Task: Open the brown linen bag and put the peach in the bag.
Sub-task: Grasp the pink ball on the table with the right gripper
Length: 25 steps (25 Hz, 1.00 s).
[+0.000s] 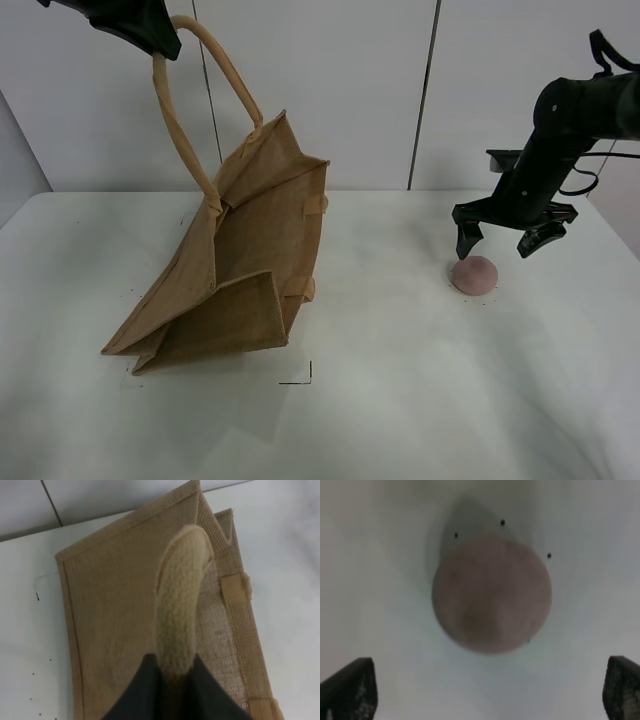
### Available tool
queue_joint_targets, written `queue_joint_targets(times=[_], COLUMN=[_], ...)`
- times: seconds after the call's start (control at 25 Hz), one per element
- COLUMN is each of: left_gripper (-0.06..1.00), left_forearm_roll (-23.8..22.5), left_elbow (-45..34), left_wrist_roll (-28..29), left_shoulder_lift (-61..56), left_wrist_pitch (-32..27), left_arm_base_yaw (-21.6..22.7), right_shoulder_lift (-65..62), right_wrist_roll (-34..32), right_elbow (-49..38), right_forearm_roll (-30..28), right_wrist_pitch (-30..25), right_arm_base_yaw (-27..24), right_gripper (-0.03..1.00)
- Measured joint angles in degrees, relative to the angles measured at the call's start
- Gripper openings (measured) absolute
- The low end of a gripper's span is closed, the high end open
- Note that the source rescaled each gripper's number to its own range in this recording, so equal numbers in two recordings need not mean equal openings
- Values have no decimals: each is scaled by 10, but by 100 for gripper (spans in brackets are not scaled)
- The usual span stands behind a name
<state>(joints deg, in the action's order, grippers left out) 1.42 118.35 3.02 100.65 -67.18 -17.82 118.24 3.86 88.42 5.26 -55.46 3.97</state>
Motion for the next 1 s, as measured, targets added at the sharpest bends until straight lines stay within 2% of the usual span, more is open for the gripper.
queue_joint_targets(times=[0.32, 0.52, 0.76, 0.88, 0.96, 1.0], left_gripper=[0, 0, 0, 0, 0, 0], left_forearm_roll=[0, 0, 0, 0, 0, 0], left_elbow=[0, 0, 0, 0, 0, 0], left_wrist_roll=[0, 0, 0, 0, 0, 0], left_shoulder_lift=[0, 0, 0, 0, 0, 0], left_wrist_pitch=[0, 0, 0, 0, 0, 0], left_arm_base_yaw=[0, 0, 0, 0, 0, 0], right_shoulder_lift=[55, 77, 95, 95, 95, 95], right_wrist_roll=[8, 11, 11, 11, 11, 12], right_elbow=[10, 10, 10, 10, 10, 11], right_forearm_roll=[-2, 2, 16, 17, 14, 12], right_wrist_pitch=[19, 60, 70, 66, 55, 53], right_arm_base_yaw=[0, 0, 0, 0, 0, 0], right_gripper=[100, 100, 99, 89, 76, 64])
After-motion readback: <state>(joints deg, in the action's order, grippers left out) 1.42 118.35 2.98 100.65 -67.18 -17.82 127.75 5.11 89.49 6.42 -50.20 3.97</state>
